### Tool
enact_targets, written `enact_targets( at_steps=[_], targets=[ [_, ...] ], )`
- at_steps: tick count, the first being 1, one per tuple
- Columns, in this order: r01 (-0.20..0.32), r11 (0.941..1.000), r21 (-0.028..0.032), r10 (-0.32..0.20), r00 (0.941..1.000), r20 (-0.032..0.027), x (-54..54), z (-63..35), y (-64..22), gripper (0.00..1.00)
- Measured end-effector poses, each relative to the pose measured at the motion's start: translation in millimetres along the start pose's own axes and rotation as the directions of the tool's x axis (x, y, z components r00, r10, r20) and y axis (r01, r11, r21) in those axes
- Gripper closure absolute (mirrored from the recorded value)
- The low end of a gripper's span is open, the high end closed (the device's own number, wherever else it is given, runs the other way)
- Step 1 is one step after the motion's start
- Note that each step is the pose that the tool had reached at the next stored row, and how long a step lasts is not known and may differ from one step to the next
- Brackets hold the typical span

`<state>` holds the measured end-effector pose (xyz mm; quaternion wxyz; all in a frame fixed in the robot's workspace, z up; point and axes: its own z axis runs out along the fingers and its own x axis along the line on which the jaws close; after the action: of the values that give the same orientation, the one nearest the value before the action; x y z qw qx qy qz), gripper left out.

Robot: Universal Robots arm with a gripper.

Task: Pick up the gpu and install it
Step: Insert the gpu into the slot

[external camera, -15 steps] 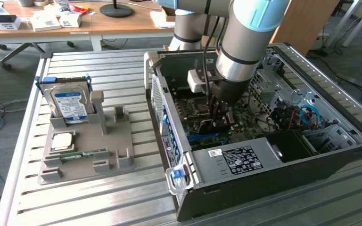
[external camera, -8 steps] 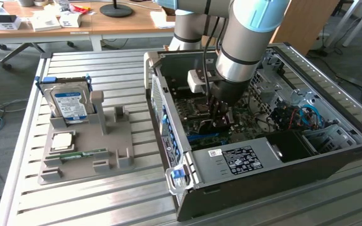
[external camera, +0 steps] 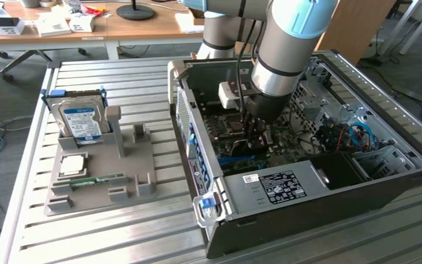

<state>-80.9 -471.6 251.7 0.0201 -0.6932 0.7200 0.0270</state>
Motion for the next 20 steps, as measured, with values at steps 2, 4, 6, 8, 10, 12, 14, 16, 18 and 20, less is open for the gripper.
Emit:
enact_targets(
  at_steps=[2, 4, 6, 8, 10, 12, 14, 16, 18, 20],
  targets=[
    [0.0, 1.0, 0.0, 0.0, 1.0, 0.0009, 0.0, 0.1, 0.0, 0.74],
    [0.0, 1.0, 0.0, 0.0, 1.0, 0.001, 0.0, 0.4, 0.0, 0.74],
    [0.0, 1.0, 0.0, 0.0, 1.0, 0.001, 0.1, 1.0, 0.0, 0.74],
    [0.0, 1.0, -0.0002, 0.0, 1.0, 0.0007, 0.1, 1.5, 0.0, 0.74],
    [0.0, 1.0, -0.0004, 0.0, 1.0, 0.0006, 0.1, 2.1, 0.0, 0.74],
    [0.0, 1.0, -0.0002, 0.0, 1.0, 0.0006, 0.2, 2.5, 0.0, 0.74],
    [0.0, 1.0, -0.0001, 0.0, 1.0, 0.0008, 0.2, 2.6, 0.0, 0.74],
    [0.0, 1.0, -0.0001, 0.0, 1.0, 0.0009, 0.1, 2.6, 0.0, 0.74],
    [0.0, 1.0, 0.0, 0.0, 1.0, 0.0009, 0.2, 2.6, 0.0, 0.74],
    [0.0, 1.0, 0.0, 0.0, 1.0, 0.0034, 0.1, 2.6, 0.0, 0.74]
  ],
)
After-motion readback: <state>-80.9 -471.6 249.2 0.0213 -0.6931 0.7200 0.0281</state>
